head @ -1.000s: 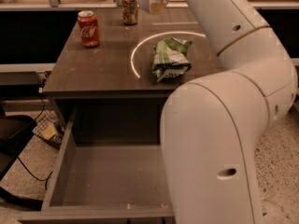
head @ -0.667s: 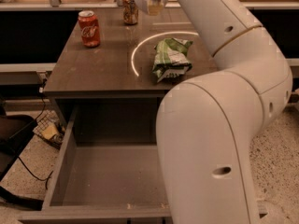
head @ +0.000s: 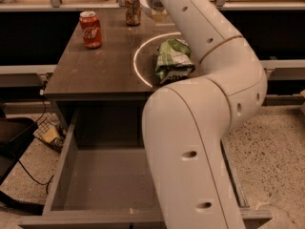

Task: Move white bowl near orange can

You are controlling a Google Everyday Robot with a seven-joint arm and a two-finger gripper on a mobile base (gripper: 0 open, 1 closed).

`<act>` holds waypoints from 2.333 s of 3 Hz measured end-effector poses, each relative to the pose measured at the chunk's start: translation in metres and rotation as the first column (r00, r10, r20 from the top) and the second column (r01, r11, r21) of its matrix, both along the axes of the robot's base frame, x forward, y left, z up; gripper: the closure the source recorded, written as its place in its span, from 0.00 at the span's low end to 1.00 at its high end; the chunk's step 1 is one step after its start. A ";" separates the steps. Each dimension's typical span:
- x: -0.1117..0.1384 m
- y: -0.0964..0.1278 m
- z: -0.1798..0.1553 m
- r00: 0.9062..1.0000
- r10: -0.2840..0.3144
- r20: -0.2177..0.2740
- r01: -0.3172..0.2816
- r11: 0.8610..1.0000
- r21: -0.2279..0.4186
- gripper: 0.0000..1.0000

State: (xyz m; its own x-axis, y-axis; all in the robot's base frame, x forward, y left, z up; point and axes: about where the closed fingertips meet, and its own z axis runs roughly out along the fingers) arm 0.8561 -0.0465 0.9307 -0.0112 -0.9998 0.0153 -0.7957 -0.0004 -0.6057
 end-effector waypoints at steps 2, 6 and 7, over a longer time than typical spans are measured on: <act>0.026 -0.002 -0.036 1.000 -0.019 -0.018 0.018 0.999 -0.027 1.00; 0.047 0.003 -0.073 0.999 -0.021 -0.025 0.019 0.996 -0.089 1.00; 0.048 0.003 -0.077 0.999 -0.020 -0.027 0.018 0.996 -0.089 0.81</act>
Offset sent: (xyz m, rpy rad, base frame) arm 0.0633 -0.0105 -0.0111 -0.0479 0.0475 -0.0193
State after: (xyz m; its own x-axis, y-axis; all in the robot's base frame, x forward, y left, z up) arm 0.9038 -0.0433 0.8535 -0.0284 -0.9941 0.1044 -0.8128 -0.0378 -0.5814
